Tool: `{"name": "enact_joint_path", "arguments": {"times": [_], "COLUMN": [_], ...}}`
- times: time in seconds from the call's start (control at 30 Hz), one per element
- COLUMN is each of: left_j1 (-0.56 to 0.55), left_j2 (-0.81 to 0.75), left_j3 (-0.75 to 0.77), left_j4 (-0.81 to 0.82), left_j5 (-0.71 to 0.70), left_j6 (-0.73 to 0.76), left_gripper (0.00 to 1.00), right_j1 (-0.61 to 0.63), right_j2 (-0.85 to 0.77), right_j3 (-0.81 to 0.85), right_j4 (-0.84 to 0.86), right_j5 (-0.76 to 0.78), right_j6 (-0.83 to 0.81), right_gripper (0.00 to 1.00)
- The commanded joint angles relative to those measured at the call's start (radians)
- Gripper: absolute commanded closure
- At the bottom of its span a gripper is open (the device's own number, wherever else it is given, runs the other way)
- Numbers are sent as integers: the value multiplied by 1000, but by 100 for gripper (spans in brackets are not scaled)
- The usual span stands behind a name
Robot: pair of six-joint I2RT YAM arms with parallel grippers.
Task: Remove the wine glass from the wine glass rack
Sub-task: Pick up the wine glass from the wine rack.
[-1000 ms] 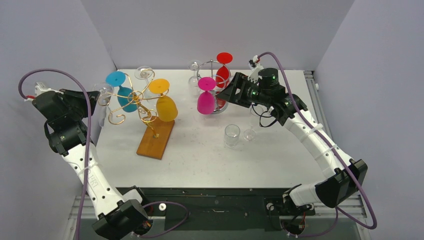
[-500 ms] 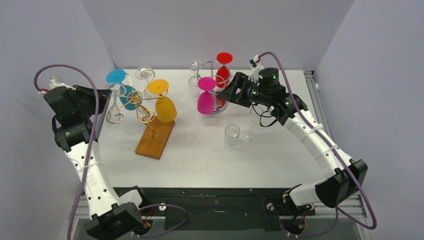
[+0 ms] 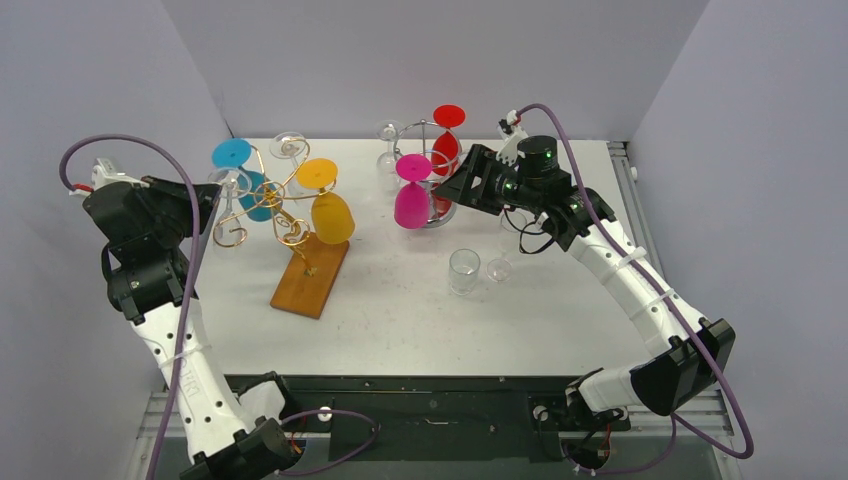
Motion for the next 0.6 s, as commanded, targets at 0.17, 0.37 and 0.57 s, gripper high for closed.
{"name": "enact_joint_path", "arguments": {"times": [0.17,0.37,0.57], "left_j1": [-2,-1,-2], "left_j2": [-54,-87,-121], "left_j3": [58,56,51], "left_j4": [-26,-61,-96], "left_j5": [-31,-68,-122], "left_j6": [12,4,4], "left_gripper": [100,100,100], "right_j1": [-3,2,6], "right_j2": [-7,-7,-5], "right_j3": [4,4,6], "right_j4": [36,35,30], "right_j5": [2,5,10], "right_j6": [-16,-18,-22], "right_gripper": [38,38,38]}}
